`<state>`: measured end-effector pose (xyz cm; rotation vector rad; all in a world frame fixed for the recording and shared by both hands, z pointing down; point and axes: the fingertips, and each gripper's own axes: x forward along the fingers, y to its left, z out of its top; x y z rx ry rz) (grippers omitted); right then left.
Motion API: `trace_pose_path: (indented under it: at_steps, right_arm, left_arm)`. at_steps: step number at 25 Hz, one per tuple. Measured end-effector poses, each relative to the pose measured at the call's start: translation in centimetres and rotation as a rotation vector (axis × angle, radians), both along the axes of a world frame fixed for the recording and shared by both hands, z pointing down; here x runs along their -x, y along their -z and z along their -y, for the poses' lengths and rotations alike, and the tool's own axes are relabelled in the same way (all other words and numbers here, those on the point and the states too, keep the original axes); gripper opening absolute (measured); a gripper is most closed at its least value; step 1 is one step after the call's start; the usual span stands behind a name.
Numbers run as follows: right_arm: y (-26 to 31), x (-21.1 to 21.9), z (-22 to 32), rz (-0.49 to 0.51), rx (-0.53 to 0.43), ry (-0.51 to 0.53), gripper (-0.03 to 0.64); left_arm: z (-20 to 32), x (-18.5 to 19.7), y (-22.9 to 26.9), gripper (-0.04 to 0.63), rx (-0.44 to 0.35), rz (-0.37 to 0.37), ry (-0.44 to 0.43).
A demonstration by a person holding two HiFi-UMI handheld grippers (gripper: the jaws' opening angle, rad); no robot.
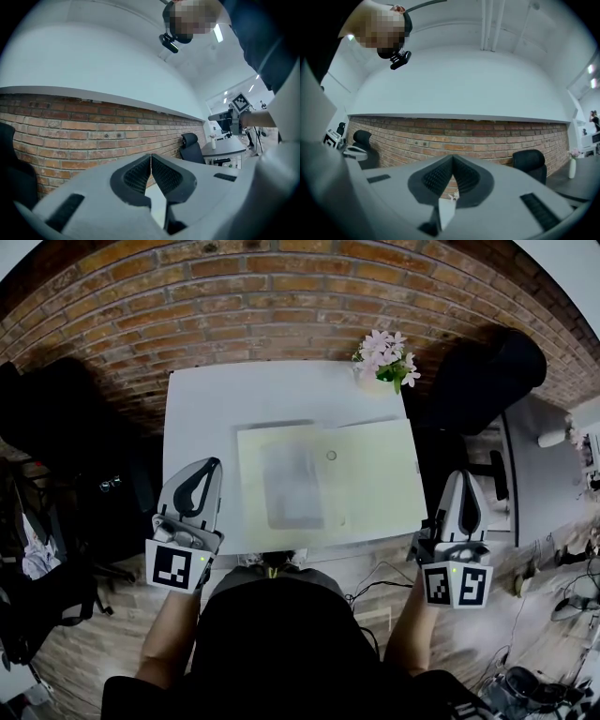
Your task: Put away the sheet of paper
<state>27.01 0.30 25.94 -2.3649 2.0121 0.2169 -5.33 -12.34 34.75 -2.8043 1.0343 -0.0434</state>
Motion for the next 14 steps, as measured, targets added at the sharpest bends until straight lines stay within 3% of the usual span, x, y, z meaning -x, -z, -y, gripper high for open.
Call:
trace_pose_path:
  at_steps: [14]
  right_arm:
    - [-0.51, 0.38, 0.08, -0.009, 0.022, 0.005, 0.014]
  left_arm:
    - [-0.19, -0.41, -0.57, 0.028, 0.018, 0.009, -0.016]
